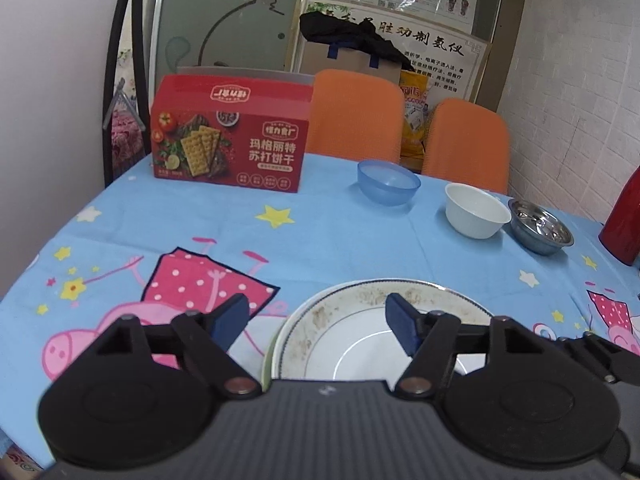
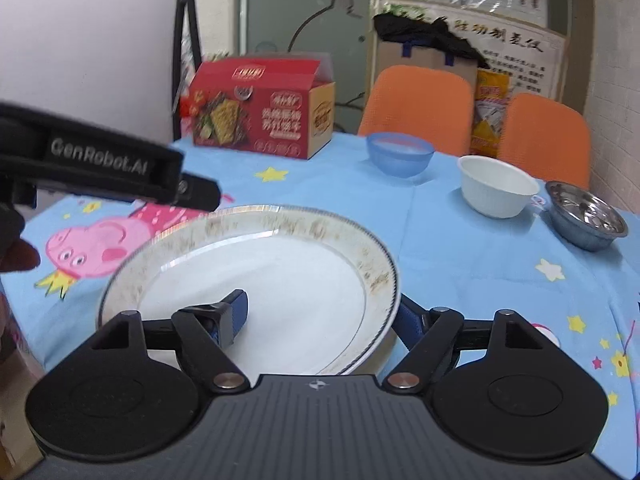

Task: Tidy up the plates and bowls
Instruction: 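Carry the gold-rimmed plate onto the plate stack and open both grippers, then move both grippers to the steel bowl and close them on its rim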

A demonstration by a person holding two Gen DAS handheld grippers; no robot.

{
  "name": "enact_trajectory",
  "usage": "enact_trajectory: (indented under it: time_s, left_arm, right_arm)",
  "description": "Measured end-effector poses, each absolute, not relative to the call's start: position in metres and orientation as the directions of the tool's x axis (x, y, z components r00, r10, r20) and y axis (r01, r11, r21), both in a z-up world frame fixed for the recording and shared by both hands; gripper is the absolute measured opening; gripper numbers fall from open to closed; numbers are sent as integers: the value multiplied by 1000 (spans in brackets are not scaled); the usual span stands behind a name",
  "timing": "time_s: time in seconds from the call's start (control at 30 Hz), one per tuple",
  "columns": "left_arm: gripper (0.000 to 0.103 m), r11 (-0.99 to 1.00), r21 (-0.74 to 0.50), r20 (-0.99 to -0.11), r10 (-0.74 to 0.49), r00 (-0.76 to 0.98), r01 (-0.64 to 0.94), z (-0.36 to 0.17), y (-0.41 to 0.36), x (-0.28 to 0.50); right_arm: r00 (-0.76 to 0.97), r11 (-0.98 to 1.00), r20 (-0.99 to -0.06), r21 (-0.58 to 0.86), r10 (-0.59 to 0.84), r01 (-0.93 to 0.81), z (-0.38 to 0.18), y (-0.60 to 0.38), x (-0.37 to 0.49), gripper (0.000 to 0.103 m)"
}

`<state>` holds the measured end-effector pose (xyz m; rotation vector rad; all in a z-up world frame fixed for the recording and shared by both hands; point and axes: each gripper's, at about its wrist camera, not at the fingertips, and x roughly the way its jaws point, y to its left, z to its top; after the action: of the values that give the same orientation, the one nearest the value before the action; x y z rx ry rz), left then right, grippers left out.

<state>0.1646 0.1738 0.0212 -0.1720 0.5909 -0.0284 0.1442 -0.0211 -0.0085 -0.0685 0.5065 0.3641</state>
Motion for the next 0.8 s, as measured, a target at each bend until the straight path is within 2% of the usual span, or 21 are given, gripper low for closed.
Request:
enact_trajectory:
  time_s: [0.13, 0.33, 0.63, 0.8]
  left_arm:
    - [68, 983, -182, -565, -82, 821, -27, 21, 169, 169]
    - [73, 986, -165, -570, -103, 815, 9, 22, 152, 169]
    - [73, 984, -149, -599, -170, 783, 99, 25, 107, 190]
    - [74, 977, -118, -619, -211, 756, 176, 33, 71, 214]
  right_arm:
    - [791, 909, -463, 95, 401, -406, 0, -28, 143, 103]
    - [797, 917, -459, 129, 392, -377, -1, -46, 148, 103]
    - [834, 954, -484, 260, 264, -151, -3, -132, 173, 103]
    - [815, 970, -552, 236, 177, -51, -2, -175, 195, 103]
